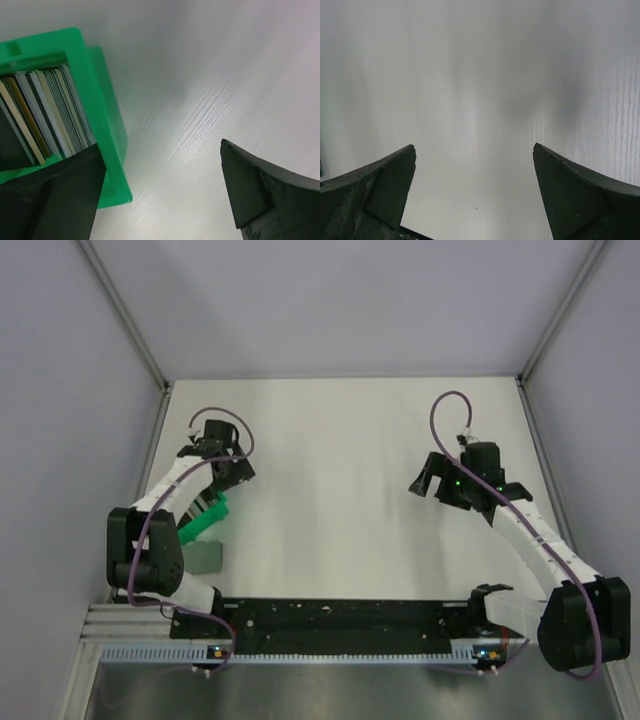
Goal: Put the credit cards into the card holder
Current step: Move the storage box to the center of the board.
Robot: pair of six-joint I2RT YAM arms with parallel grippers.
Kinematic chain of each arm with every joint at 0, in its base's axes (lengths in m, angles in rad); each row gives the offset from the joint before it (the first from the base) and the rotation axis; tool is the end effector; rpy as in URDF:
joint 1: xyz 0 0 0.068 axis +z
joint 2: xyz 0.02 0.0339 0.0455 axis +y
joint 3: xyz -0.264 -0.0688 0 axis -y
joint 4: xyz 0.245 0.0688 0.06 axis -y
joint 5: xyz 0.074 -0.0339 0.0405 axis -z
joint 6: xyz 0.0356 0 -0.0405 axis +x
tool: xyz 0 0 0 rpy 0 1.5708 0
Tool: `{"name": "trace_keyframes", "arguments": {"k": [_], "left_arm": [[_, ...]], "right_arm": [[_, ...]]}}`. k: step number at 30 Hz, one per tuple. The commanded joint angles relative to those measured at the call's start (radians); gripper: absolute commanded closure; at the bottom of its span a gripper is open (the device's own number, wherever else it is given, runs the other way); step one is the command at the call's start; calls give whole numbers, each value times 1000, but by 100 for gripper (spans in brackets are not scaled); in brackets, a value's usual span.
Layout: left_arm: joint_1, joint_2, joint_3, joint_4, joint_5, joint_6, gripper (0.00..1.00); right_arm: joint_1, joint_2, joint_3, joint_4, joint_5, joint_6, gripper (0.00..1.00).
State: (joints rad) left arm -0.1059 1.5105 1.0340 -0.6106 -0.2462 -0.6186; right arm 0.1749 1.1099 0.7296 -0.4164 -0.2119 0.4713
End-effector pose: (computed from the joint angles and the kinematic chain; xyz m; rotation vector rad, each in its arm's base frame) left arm 0.2990 -0.0231 0.2219 -0.7371 2.4987 0.0736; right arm 0.2236 0.0471 0.2369 0.2530 2.4035 0.5560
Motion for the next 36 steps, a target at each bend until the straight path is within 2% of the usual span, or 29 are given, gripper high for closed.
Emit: {"name": "trace_keyframes", "arguments": {"k": [1, 7, 13, 23, 31, 36], "left_arm": [[3, 11, 5, 54, 122, -12, 6], [-21, 23, -2, 130, 274, -56, 10], [-110, 82, 41, 179, 326, -118, 11], [-311, 306, 267, 252, 361, -282, 12], [-454, 465, 471, 284, 384, -346, 12], [-509, 498, 547, 330, 410, -359, 10]], "right_arm": [[5, 13, 30, 2, -3, -17, 1], [5, 22, 27, -2, 2, -19, 1], [6, 25, 21, -18, 38, -17, 1], [5, -15, 31, -87, 107, -51, 1], [-3, -76, 37, -150, 195, -63, 1], [-9, -102, 33, -163, 197, -49, 1]]}}
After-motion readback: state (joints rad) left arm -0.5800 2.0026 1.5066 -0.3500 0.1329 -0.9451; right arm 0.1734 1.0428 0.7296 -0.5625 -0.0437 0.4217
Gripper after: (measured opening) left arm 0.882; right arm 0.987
